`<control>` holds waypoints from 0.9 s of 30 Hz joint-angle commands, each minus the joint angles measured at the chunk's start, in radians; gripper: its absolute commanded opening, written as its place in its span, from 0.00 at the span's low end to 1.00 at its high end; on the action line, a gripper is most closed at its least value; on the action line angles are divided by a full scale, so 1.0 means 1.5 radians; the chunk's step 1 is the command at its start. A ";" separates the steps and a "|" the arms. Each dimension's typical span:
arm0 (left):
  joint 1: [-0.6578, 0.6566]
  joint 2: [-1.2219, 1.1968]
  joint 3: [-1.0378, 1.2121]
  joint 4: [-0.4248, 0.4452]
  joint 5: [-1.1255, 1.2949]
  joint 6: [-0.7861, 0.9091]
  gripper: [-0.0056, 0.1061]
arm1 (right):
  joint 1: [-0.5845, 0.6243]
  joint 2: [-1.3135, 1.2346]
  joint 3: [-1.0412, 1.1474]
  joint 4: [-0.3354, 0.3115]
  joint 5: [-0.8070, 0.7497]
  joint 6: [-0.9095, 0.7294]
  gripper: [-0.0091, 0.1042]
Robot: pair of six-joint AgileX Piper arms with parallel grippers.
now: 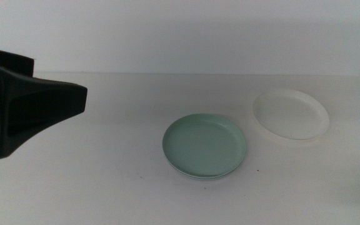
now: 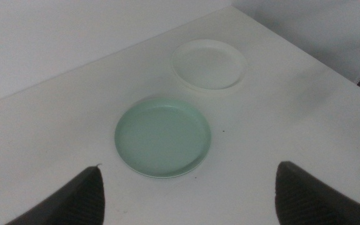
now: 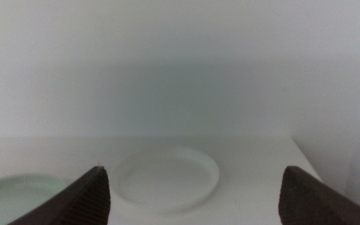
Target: Stack the three bowls on top of each other.
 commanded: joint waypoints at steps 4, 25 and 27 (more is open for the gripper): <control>0.000 -0.002 0.002 0.001 -0.005 -0.003 0.89 | -0.004 0.096 -0.141 0.009 -0.004 0.000 0.84; 0.000 -0.002 0.002 0.002 -0.005 -0.003 0.89 | -0.012 0.828 -0.825 0.050 0.503 0.074 0.84; 0.000 -0.002 0.002 0.002 -0.005 -0.003 0.89 | -0.026 0.906 -0.877 0.056 0.542 0.072 0.84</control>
